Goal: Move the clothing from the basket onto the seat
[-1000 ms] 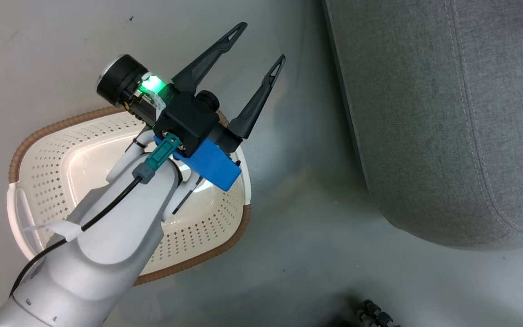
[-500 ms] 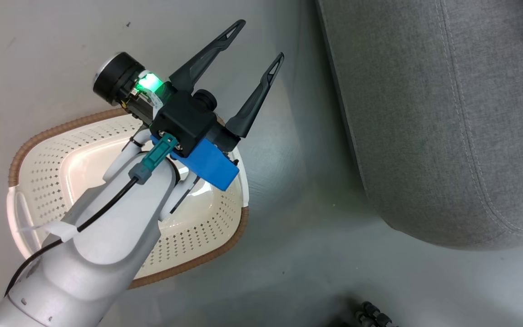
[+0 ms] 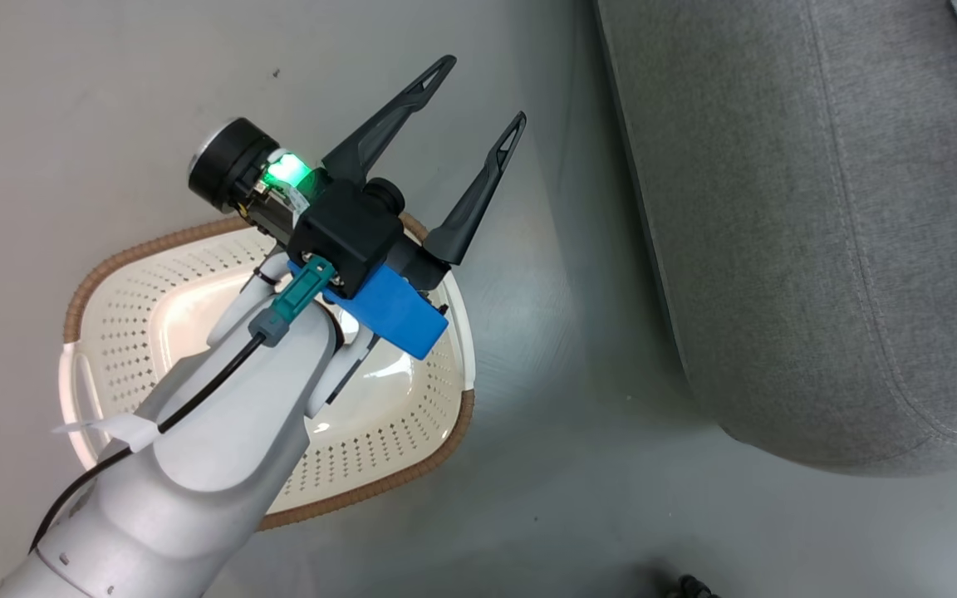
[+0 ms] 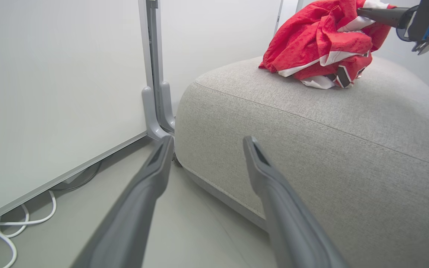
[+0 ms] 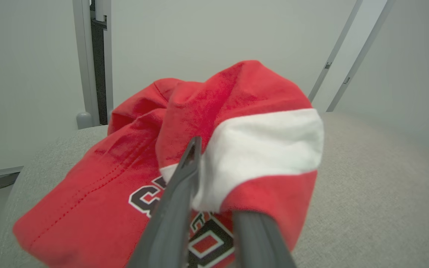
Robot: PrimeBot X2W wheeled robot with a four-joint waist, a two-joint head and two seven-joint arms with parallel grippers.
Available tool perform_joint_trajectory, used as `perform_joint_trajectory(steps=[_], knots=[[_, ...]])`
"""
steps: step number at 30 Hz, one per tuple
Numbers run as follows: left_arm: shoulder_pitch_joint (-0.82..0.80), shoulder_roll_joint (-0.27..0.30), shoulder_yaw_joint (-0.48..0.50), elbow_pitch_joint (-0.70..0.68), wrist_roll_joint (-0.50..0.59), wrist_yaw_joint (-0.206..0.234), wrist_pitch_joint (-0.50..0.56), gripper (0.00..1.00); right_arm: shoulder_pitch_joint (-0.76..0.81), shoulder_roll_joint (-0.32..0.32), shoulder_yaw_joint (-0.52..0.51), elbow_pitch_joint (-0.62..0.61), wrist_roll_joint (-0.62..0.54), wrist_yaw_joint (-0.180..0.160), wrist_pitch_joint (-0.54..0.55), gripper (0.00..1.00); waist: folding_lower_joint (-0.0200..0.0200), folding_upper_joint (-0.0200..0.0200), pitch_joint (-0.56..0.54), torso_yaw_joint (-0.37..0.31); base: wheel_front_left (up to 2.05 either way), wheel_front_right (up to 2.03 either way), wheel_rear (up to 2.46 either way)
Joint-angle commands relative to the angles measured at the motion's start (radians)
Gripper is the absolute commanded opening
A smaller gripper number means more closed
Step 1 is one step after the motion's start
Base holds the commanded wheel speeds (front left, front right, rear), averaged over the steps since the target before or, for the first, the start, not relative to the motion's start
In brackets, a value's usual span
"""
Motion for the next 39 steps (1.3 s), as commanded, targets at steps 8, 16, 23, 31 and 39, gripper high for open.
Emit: perform_joint_trajectory(steps=[8,16,23,31,39], knots=[[0.049,-0.031,0.018,0.022,-0.022,0.008,-0.012,1.0,0.158,0.01,0.041,-0.053,0.018,0.0,0.0,1.0,0.0,0.0,-0.12,0.008,0.0,0.0,0.0],[0.137,-0.059,0.08,0.0,-0.031,0.011,-0.013,1.0,0.331,0.066,0.103,-0.166,0.024,0.0,0.0,1.0,0.0,0.0,-0.234,0.018,0.0,0.0,0.0],[0.238,-0.076,0.172,-0.019,-0.018,0.019,-0.013,1.0,0.447,0.112,0.2,-0.297,0.032,0.0,0.0,1.0,0.0,0.0,-0.338,0.047,0.0,0.0,0.0],[0.355,-0.096,0.301,-0.05,0.015,0.038,-0.013,1.0,0.532,0.156,0.298,-0.403,0.033,0.0,0.0,1.0,0.0,0.0,-0.435,0.103,0.0,0.0,0.0],[0.459,-0.118,0.44,-0.076,0.053,0.055,-0.012,1.0,0.593,0.197,0.348,-0.448,0.022,0.0,0.0,1.0,0.0,0.0,-0.505,0.161,0.0,0.0,0.0]])
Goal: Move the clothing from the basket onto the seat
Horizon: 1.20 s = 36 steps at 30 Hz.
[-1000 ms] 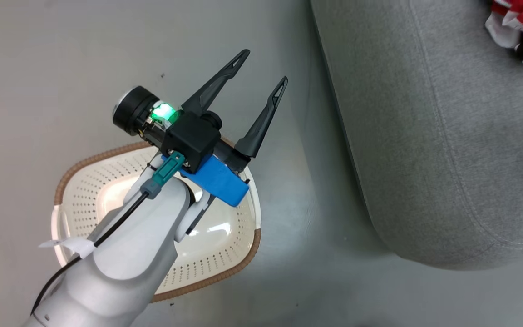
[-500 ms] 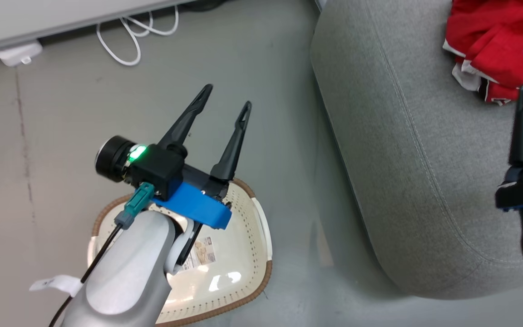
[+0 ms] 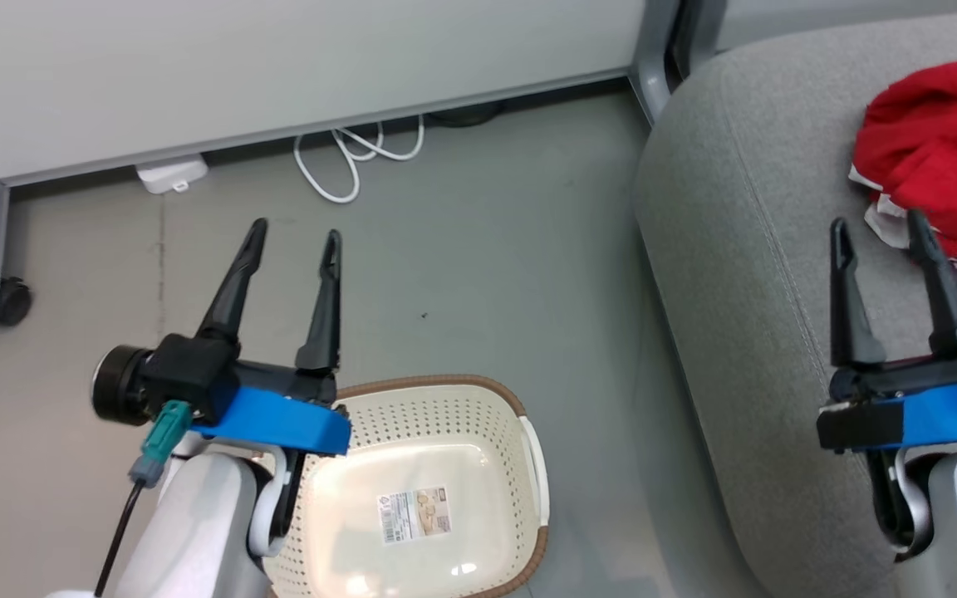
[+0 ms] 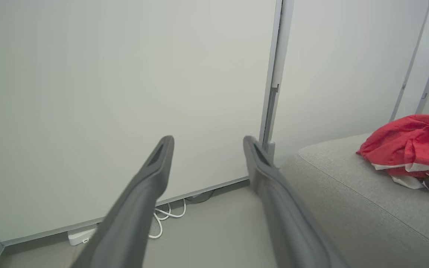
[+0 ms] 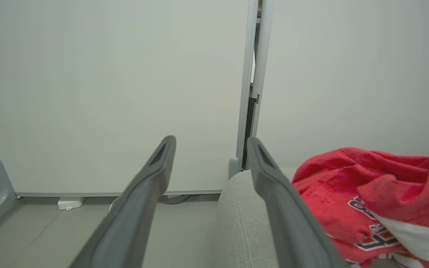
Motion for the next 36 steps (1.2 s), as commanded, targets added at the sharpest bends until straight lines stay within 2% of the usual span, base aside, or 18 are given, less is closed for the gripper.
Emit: perform_joint_trajectory(steps=[1,9,18,36], knots=[[0.021,-0.009,0.026,-0.009,0.006,0.002,-0.003,1.0,0.024,0.007,0.004,-0.004,0.0,0.0,0.0,1.0,0.0003,-0.0001,-0.028,0.027,0.0,0.0,0.0],[0.115,-0.042,0.143,-0.011,0.029,-0.013,-0.003,1.0,0.092,0.041,0.016,-0.002,-0.011,0.0,0.0,1.0,0.0003,-0.0001,-0.083,0.065,0.0,0.0,0.0],[0.199,-0.07,0.231,-0.014,0.062,-0.034,-0.003,1.0,0.165,0.062,0.018,0.005,-0.019,0.0,0.0,1.0,0.0003,-0.0001,-0.136,0.093,0.0,0.0,0.0],[0.256,-0.095,0.269,-0.006,0.104,-0.063,-0.003,1.0,0.207,0.081,0.018,0.033,-0.031,0.0,0.0,1.0,0.0003,-0.0001,-0.169,0.128,0.0,0.0,0.0]])
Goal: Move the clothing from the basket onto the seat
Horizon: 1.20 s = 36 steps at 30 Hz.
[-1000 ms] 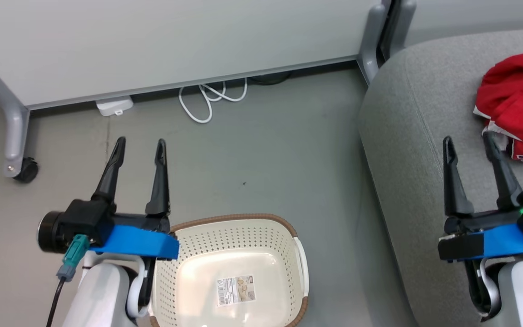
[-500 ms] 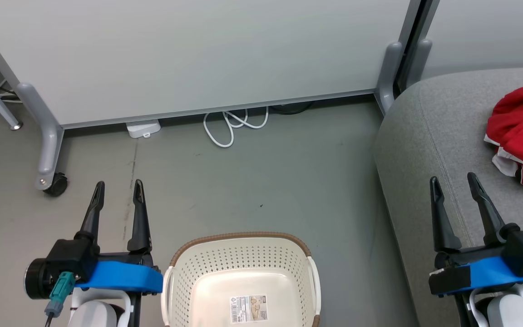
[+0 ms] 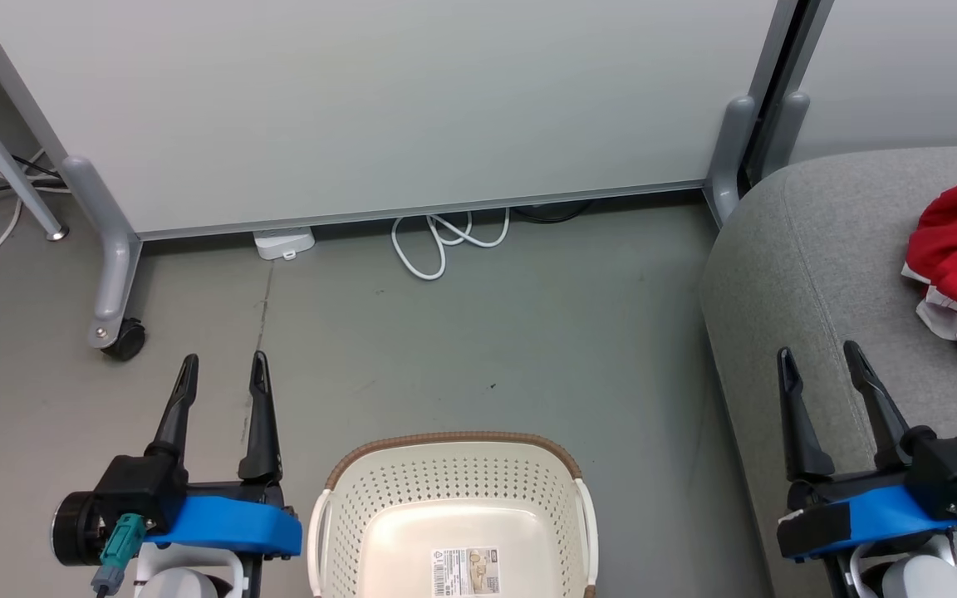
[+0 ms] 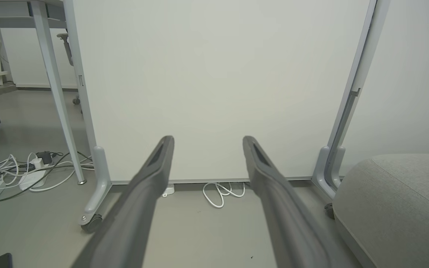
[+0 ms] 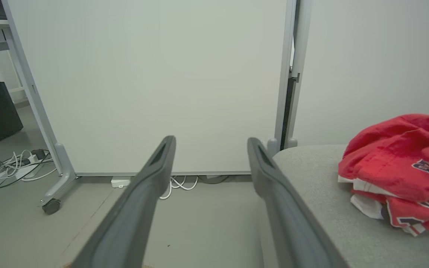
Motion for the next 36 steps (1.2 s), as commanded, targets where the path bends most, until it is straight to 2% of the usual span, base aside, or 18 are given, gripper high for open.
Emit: perform_joint_trajectory(steps=[1,5,6,11,22,36], knots=[[0.003,-0.002,0.003,0.002,0.007,-0.004,-0.003,1.0,0.01,0.003,0.0,0.003,-0.01,0.0,-0.001,1.0,0.0001,-0.0001,0.0,0.001,0.0,0.0,0.0],[0.005,-0.002,0.004,0.004,0.012,-0.005,-0.003,1.0,0.009,0.005,0.002,0.012,-0.01,0.0,0.0,1.0,0.0001,-0.0001,0.0,0.006,0.0,0.0,0.0],[0.001,-0.002,0.001,0.003,0.006,-0.005,0.0,0.0,0.0,0.002,0.001,0.011,-0.006,0.0,0.0,0.0,0.0001,-0.0001,0.0,0.006,0.0,0.0,0.0],[0.03,-0.005,0.002,0.047,-0.004,-0.005,0.009,0.0,0.011,0.005,0.0,0.057,0.003,0.0,0.004,0.0,0.0002,-0.0001,0.0,0.006,0.0,0.0,0.0],[0.022,-0.005,0.028,0.04,-0.258,-0.01,0.075,0.0,0.006,0.006,-0.011,0.059,0.267,0.0,0.071,0.0,0.0002,-0.0001,-0.006,0.002,0.0,0.0,0.0],[0.015,-0.004,0.048,0.03,-0.493,-0.015,0.132,0.0,0.003,0.006,-0.017,0.058,0.512,0.0,0.129,0.0,0.0002,-0.0001,-0.013,-0.003,0.0,0.0,0.0]])
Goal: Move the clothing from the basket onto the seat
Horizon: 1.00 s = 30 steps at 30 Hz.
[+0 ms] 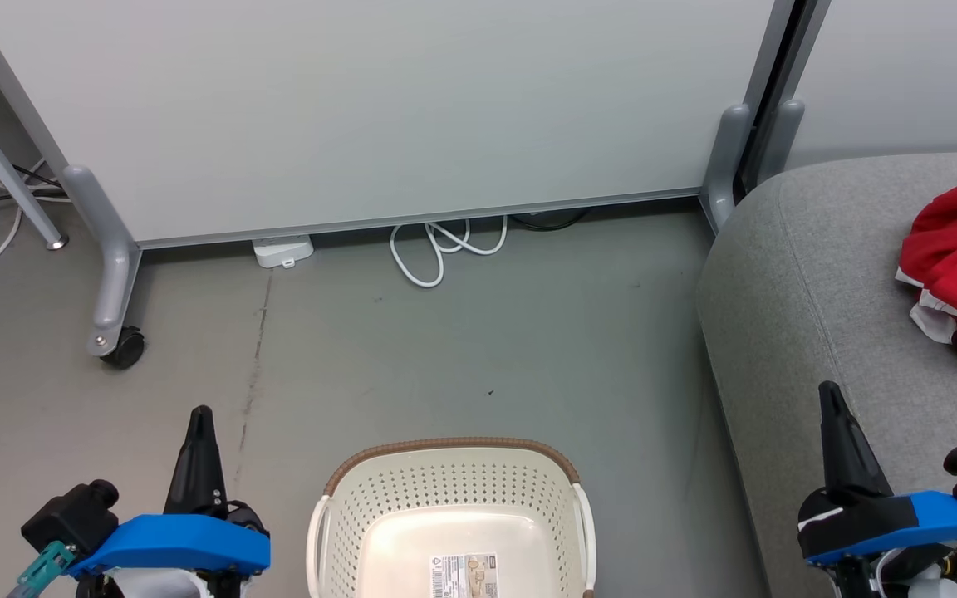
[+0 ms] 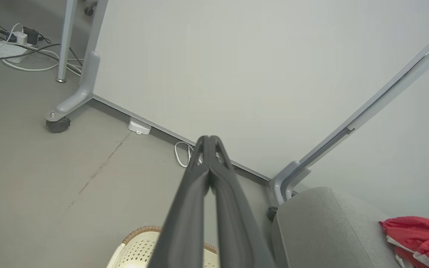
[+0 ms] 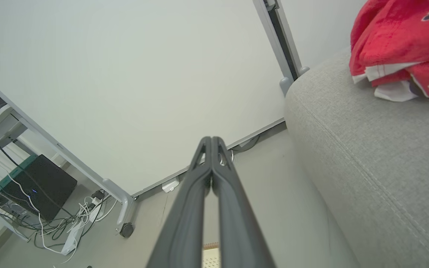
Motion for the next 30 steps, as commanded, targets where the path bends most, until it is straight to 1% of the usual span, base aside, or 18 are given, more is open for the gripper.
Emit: perform_joint_trajectory(steps=[1,17,30], knots=[[-0.027,0.003,0.007,-0.019,-0.037,-0.007,0.007,0.0,-0.014,-0.002,-0.004,-0.015,0.041,0.0,0.009,0.0,-0.0001,0.0,-0.001,0.0,0.0,0.0,0.0],[-0.035,0.003,0.028,-0.026,-0.262,-0.011,0.063,0.0,-0.019,-0.001,-0.012,-0.014,0.275,0.0,0.066,0.0,-0.0001,0.0,-0.008,-0.006,0.0,0.0,0.0],[-0.039,0.003,0.044,-0.031,-0.418,-0.015,0.104,0.0,-0.022,0.0,-0.017,-0.012,0.438,0.0,0.107,0.0,-0.0001,0.0,-0.015,-0.01,0.0,0.0,0.0]])
